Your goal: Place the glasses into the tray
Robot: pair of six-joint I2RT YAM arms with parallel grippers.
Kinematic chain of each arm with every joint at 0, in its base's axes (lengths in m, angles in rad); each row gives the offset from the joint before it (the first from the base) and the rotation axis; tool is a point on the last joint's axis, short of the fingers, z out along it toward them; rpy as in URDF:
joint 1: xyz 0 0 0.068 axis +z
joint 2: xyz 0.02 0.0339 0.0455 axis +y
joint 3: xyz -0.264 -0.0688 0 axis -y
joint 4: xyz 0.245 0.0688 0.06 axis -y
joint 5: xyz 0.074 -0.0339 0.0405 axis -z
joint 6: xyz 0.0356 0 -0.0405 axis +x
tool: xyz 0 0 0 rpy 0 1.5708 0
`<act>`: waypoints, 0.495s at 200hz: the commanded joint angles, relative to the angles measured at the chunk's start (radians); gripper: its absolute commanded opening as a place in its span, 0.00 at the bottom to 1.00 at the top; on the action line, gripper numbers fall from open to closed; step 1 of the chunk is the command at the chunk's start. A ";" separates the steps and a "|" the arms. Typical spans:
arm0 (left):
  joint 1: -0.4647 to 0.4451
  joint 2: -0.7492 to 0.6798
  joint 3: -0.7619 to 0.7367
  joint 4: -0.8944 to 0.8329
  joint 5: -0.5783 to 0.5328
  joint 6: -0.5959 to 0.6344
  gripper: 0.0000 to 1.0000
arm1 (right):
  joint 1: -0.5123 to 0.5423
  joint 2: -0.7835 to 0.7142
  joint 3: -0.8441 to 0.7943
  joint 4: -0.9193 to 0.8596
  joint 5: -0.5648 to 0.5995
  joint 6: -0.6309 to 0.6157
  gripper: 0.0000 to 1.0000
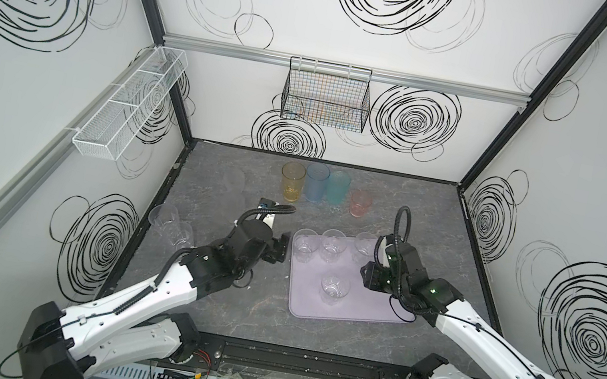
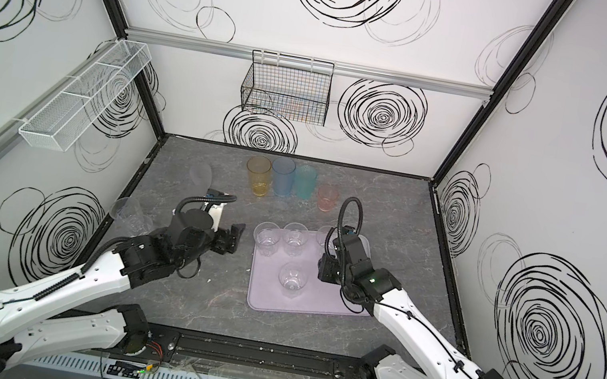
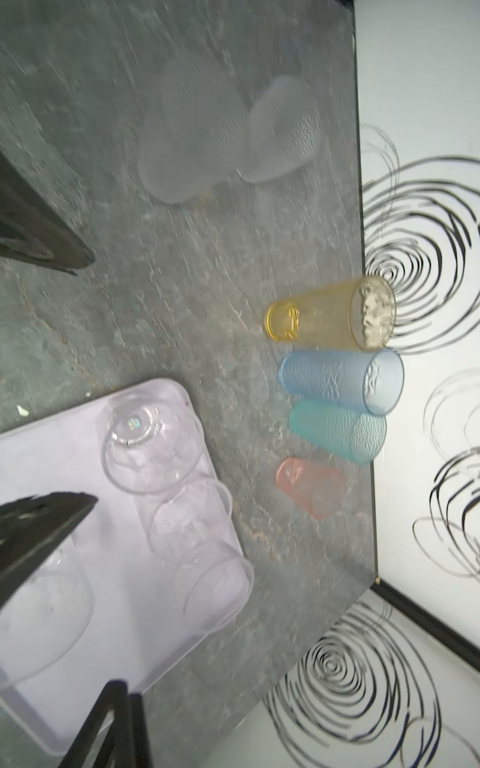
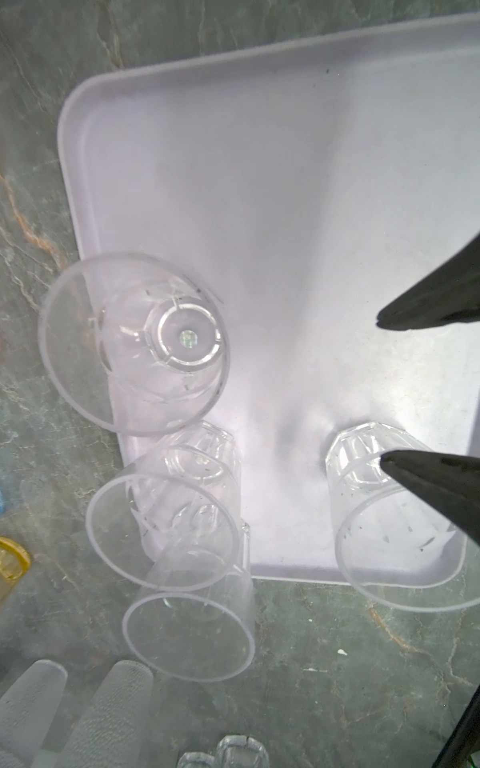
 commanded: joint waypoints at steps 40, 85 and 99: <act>0.073 -0.031 -0.155 0.101 0.086 -0.066 0.87 | 0.124 0.066 0.030 -0.012 0.034 0.081 0.53; 0.073 -0.003 -0.191 0.145 0.108 -0.090 0.87 | 0.190 0.191 0.104 -0.031 0.055 0.097 0.49; 0.072 -0.008 -0.199 0.155 0.109 -0.098 0.87 | 0.204 0.223 0.117 -0.033 0.076 0.098 0.46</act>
